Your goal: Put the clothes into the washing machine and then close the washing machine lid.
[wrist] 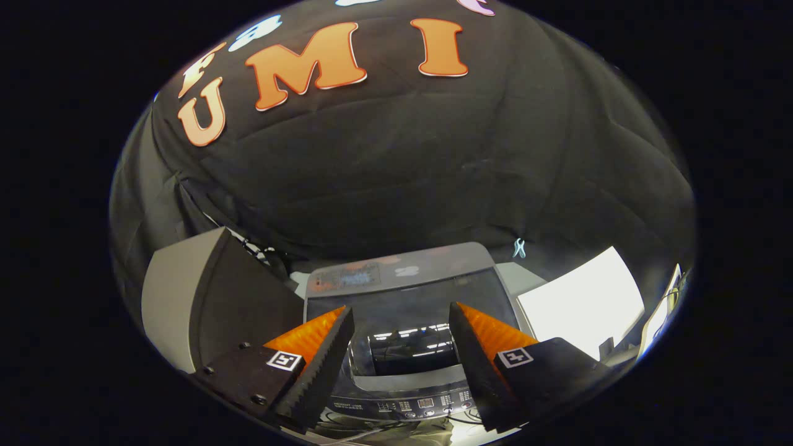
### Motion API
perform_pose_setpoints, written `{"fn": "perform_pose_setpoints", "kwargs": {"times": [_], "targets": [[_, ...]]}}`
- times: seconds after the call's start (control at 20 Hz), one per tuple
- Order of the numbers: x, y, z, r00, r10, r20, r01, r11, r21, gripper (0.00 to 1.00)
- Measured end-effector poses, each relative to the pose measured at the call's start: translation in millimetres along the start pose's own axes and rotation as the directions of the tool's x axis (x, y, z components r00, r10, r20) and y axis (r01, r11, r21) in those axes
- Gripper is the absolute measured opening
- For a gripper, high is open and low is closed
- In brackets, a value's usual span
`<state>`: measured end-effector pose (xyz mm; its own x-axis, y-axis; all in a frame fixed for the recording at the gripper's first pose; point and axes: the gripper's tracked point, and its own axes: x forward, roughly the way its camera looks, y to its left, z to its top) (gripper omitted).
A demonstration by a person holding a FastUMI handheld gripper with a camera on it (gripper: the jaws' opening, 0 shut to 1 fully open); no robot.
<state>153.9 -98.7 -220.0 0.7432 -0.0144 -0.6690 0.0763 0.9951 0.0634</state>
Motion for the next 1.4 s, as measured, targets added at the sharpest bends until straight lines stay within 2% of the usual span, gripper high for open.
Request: {"fn": "perform_pose_setpoints", "kwargs": {"times": [0.25,0.45,0.65,0.85,0.95,1.0,1.1,1.15,1.25,1.4], "targets": [[-38.2,-6.2,59.3,0.992,0.005,0.129,-0.011,0.999,0.039,0.98],[-93.2,-21.5,124.8,0.956,-0.020,0.293,0.002,0.998,0.062,0.96],[-155.8,-42.3,174.6,0.895,-0.051,0.443,0.026,0.998,0.061,0.96],[-227.0,-56.7,216.7,0.818,-0.060,0.572,0.020,0.997,0.076,0.96],[-266.5,-45.2,249.2,0.771,-0.008,0.636,-0.086,0.989,0.117,0.97],[-289.3,-45.1,265.7,0.742,-0.003,0.671,-0.104,0.987,0.119,0.98],[-332.7,-63.4,283.2,0.681,-0.028,0.732,-0.059,0.994,0.093,0.98],[-346.2,-67.8,286.0,0.663,-0.039,0.747,-0.026,0.997,0.076,0.98],[-360.6,-62.7,293.7,0.638,-0.051,0.769,0.014,0.998,0.054,0.98],[-365.5,-51.0,289.6,0.649,-0.038,0.760,0.035,0.999,0.020,0.98]]}}
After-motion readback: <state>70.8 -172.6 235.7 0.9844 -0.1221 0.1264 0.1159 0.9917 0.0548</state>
